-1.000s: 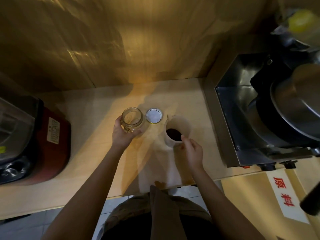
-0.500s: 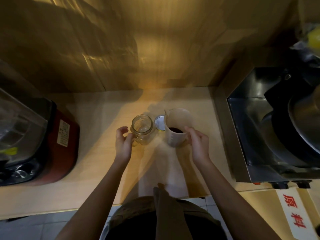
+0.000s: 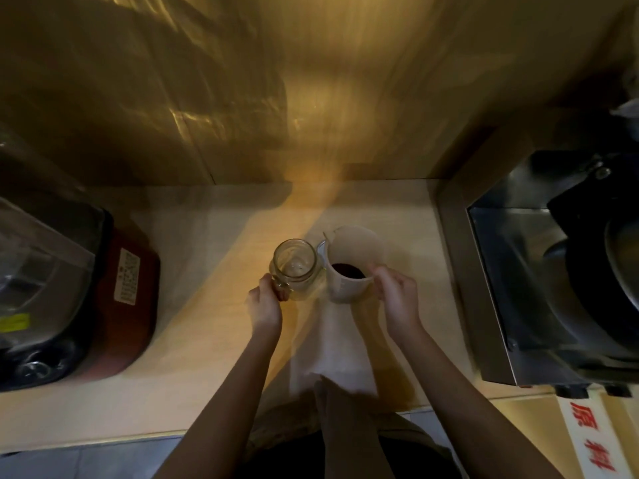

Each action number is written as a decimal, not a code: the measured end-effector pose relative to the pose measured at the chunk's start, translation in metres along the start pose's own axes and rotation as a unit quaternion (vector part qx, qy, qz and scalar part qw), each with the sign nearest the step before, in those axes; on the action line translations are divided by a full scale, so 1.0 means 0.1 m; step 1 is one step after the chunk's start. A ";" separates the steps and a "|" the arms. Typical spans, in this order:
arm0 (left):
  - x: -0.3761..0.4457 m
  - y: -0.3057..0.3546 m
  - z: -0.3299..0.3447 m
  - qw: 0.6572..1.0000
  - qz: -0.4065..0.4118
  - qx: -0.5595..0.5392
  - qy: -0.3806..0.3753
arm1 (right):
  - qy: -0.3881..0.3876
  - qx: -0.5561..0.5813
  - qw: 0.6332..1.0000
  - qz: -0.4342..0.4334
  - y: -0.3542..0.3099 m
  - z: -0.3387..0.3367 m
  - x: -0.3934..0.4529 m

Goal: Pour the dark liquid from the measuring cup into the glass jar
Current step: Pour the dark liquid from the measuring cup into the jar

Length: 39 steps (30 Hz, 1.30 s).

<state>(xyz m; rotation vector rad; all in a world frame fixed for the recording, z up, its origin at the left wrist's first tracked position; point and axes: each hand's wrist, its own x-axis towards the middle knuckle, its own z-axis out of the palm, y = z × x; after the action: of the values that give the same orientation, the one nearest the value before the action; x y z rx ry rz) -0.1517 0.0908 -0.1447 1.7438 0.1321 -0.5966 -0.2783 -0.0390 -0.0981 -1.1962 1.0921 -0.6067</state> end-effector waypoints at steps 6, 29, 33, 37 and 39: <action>0.04 0.06 0.05 0.998 0.011 0.046 0.049 | -0.043 -0.058 0.996 -0.055 -0.06 -0.14 0.01; -0.38 1.47 -0.29 0.971 0.182 0.138 -0.076 | -0.117 -0.329 0.891 -0.289 -1.78 0.08 0.36; -0.47 1.60 -0.32 0.971 0.193 0.120 -0.070 | -0.097 -0.426 0.826 -0.356 -2.04 0.23 0.32; -0.48 1.64 -0.33 0.956 0.233 0.172 -0.038 | -0.074 -0.476 0.774 -0.412 -2.22 0.34 0.26; -0.50 1.67 -0.34 0.944 0.256 0.205 -0.033 | -0.080 -0.488 0.743 -0.451 -2.28 0.37 0.22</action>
<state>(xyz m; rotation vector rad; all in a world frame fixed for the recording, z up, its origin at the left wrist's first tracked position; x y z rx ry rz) -0.1181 0.0896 0.0295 2.0490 -0.5141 -0.3058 -0.1998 -0.1111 0.1082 -2.7269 0.5717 -0.6174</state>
